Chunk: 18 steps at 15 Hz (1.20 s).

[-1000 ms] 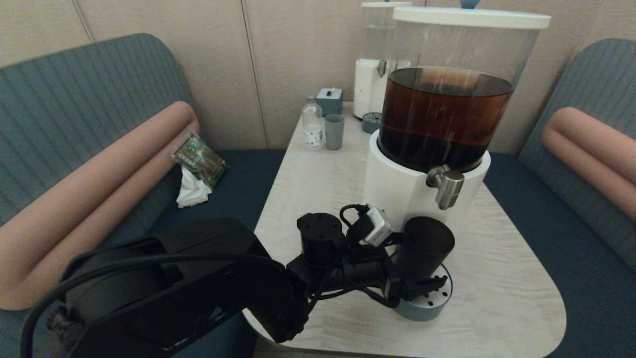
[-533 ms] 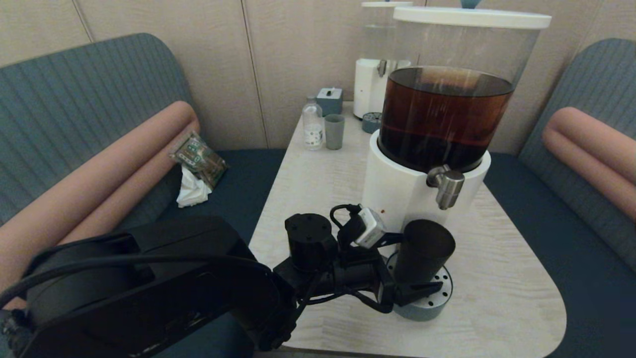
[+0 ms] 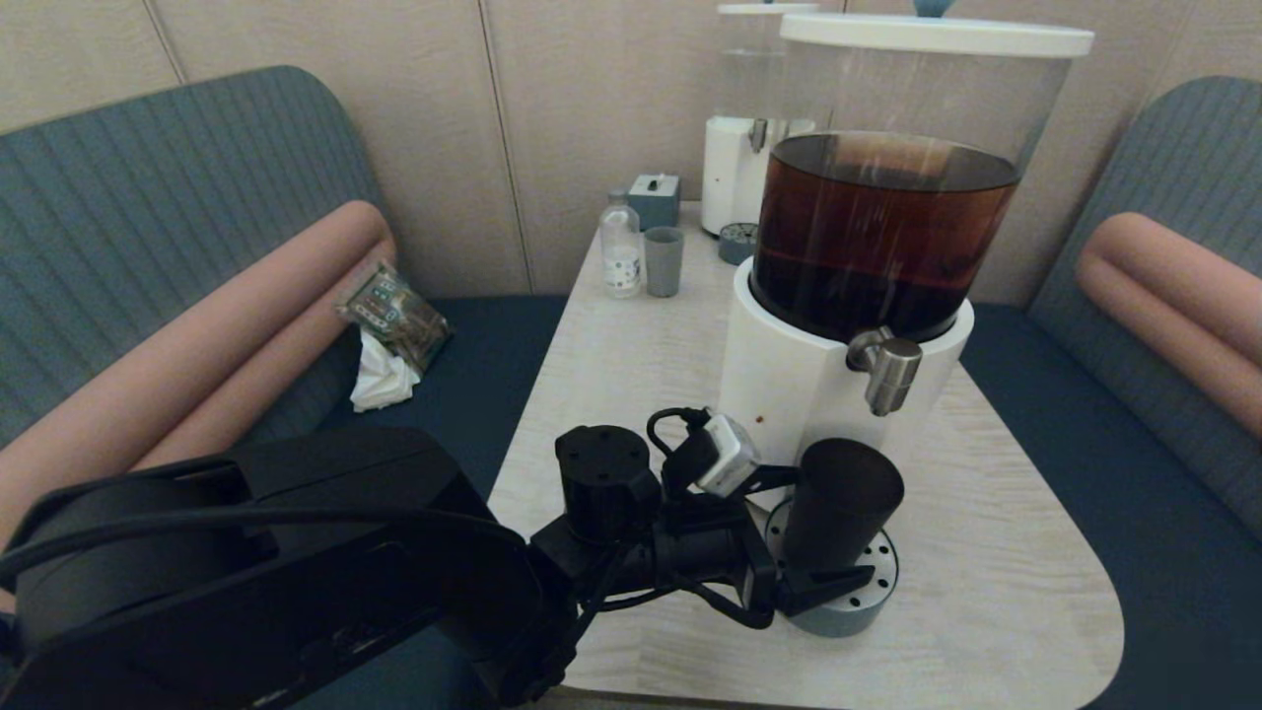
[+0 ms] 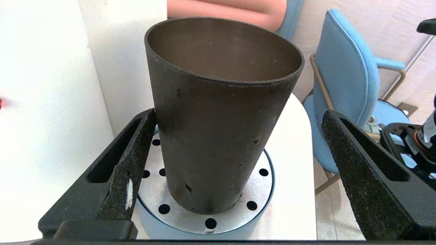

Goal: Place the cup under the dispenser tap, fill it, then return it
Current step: Place it under the water dispenser

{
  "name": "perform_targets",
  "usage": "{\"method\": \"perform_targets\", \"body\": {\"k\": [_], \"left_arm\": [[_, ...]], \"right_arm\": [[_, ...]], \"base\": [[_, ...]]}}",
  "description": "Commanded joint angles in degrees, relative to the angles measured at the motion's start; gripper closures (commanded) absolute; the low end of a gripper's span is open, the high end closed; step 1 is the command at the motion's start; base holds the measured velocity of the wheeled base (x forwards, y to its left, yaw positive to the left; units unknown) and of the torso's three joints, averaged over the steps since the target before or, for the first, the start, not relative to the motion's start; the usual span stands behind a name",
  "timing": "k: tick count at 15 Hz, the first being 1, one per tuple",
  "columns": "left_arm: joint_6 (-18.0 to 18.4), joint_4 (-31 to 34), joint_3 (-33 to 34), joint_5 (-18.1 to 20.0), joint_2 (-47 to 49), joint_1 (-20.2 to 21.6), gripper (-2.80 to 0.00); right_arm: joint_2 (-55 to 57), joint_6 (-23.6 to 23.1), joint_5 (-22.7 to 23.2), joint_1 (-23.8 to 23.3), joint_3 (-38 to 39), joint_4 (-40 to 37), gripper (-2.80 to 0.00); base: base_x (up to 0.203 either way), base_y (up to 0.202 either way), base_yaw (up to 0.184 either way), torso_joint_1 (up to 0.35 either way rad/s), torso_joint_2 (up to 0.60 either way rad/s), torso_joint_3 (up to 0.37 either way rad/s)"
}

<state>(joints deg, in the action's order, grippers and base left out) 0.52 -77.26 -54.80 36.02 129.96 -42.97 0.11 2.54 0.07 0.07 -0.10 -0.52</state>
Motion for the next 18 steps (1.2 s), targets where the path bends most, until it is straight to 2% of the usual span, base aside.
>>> {"method": "perform_targets", "body": {"k": [1,6,18], "left_arm": [[-0.1,-0.4,0.0,0.1,0.0,0.1,-2.80],[-0.1,-0.5,-0.5,-1.7,0.5,0.6,-2.80],[0.0,-2.4,1.0,-1.8,0.0,3.6,-2.80]], "right_arm": [[0.1,0.0,0.0,0.0,0.0,0.0,0.00],[0.1,0.0,0.0,0.0,0.0,0.0,0.00],[0.1,0.0,0.0,0.0,0.0,0.0,0.00]], "base": [[0.000,0.000,0.000,0.000,0.00,0.000],[0.000,0.000,0.000,0.000,0.00,0.000],[0.000,0.000,0.000,0.000,0.00,0.000]]}}
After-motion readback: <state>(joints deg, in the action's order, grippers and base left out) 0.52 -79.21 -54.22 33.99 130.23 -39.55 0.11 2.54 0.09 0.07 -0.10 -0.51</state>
